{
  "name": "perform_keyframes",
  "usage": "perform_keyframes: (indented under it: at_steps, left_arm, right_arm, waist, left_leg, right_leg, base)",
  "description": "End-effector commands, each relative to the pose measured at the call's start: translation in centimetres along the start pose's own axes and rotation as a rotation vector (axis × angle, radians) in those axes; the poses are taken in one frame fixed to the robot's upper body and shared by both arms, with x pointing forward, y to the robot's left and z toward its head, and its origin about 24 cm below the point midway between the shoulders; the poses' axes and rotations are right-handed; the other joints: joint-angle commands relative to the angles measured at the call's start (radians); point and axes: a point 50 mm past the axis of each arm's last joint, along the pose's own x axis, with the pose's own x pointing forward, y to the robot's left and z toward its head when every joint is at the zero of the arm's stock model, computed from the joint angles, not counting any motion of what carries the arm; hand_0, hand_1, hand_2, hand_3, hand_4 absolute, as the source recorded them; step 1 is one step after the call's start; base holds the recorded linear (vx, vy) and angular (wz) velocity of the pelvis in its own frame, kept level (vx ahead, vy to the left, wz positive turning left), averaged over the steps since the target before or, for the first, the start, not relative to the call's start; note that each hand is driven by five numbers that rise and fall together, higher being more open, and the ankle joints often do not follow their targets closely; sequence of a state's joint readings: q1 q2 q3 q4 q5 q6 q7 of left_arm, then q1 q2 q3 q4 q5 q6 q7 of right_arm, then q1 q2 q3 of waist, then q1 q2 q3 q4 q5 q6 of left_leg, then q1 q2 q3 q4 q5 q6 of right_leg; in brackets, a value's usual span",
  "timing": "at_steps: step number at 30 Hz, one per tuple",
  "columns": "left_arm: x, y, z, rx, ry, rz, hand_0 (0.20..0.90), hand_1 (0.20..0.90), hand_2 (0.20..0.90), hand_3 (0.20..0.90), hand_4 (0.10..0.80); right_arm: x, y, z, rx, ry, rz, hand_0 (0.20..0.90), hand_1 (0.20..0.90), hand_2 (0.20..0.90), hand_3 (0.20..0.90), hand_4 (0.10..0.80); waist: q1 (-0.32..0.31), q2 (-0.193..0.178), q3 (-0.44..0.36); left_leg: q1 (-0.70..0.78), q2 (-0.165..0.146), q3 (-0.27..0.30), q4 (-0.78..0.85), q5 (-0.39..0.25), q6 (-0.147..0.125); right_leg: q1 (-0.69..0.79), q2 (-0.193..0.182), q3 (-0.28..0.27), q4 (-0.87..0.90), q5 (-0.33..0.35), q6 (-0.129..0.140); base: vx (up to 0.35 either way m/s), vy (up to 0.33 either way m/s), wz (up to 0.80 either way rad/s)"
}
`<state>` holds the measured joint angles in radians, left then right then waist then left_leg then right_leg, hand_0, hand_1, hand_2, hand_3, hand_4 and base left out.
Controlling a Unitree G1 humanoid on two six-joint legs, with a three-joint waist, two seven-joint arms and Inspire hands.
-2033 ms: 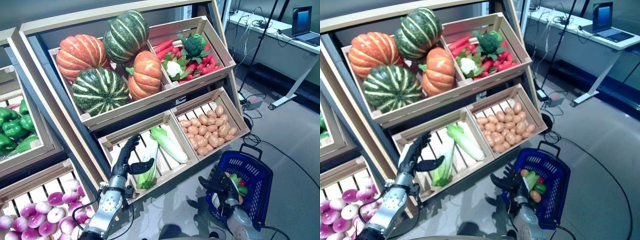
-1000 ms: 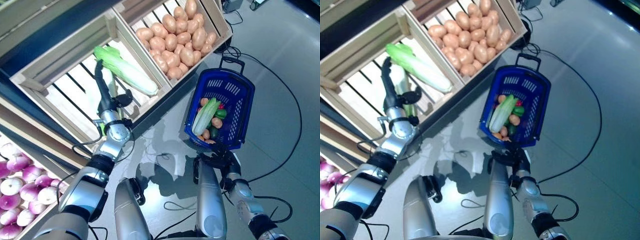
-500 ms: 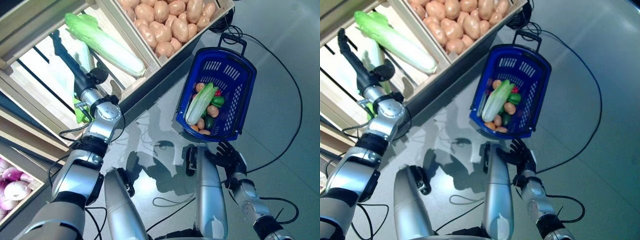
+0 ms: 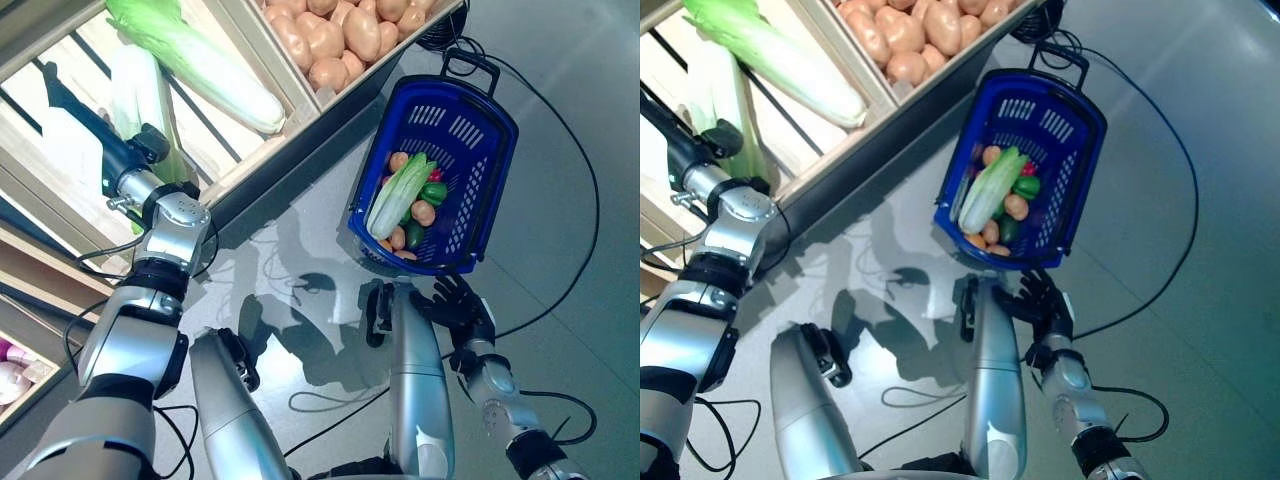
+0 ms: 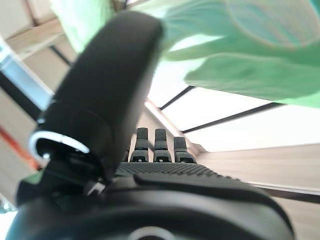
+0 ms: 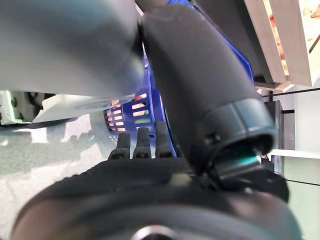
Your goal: Put vegetables into the basket
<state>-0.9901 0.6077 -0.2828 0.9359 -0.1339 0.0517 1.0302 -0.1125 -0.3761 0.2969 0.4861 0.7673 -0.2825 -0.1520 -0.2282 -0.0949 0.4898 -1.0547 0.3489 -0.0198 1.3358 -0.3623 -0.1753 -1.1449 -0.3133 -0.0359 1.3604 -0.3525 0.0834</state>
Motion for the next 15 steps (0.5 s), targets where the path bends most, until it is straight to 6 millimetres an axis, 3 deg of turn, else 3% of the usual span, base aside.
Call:
perform_keyframes:
  at_steps: [1,3,8,15]
  left_arm:
    - [4.0,2.7,2.4,0.095,-0.089,0.112,0.9,0.9,0.9,0.9,0.8]
    - [4.3,2.6,1.4,0.126,-0.024,0.051,0.9,0.9,0.9,0.9,0.8]
    - [4.7,2.1,1.2,0.14,-0.007,-0.109,0.9,0.9,0.9,0.9,0.8]
    - [5.3,2.0,4.7,0.001,-0.13,-0.212,0.9,0.9,0.9,0.9,0.8]
  right_arm:
    - [-1.0,-2.4,0.1,0.051,-0.038,-0.123,0.9,0.9,0.9,0.9,0.8]
    - [-0.9,-2.7,0.1,0.054,-0.039,-0.134,0.9,0.9,0.9,0.9,0.8]
    - [-1.0,-3.1,0.3,0.043,-0.036,-0.156,0.9,0.9,0.9,0.9,0.8]
    - [-1.7,-3.8,-0.1,0.023,-0.012,-0.146,0.9,0.9,0.9,0.9,0.8]
  waist:
    - [-0.005,0.011,-0.052]
    - [-0.008,0.011,-0.05]
    - [-0.012,0.011,-0.047]
    - [-0.025,0.012,-0.037]
  left_leg:
    - [-0.012,0.006,0.055,0.059,-0.12,0.072]
    - [-0.023,0.008,0.053,0.071,-0.123,0.072]
    - [-0.051,0.014,0.047,0.097,-0.129,0.075]
    - [-0.064,0.028,0.054,0.101,-0.13,0.088]
  right_leg:
    - [0.044,-0.017,0.027,-0.037,-0.013,0.039]
    - [0.032,-0.018,0.031,-0.023,-0.016,0.039]
    - [0.002,-0.017,0.039,-0.004,-0.012,0.041]
    - [-0.011,-0.017,0.042,-0.003,-0.007,0.042]
  base:
    - [0.0,0.0,0.0]
    - [0.0,0.0,0.0]
    - [0.003,0.004,0.01]
    - [-0.001,0.013,-0.02]
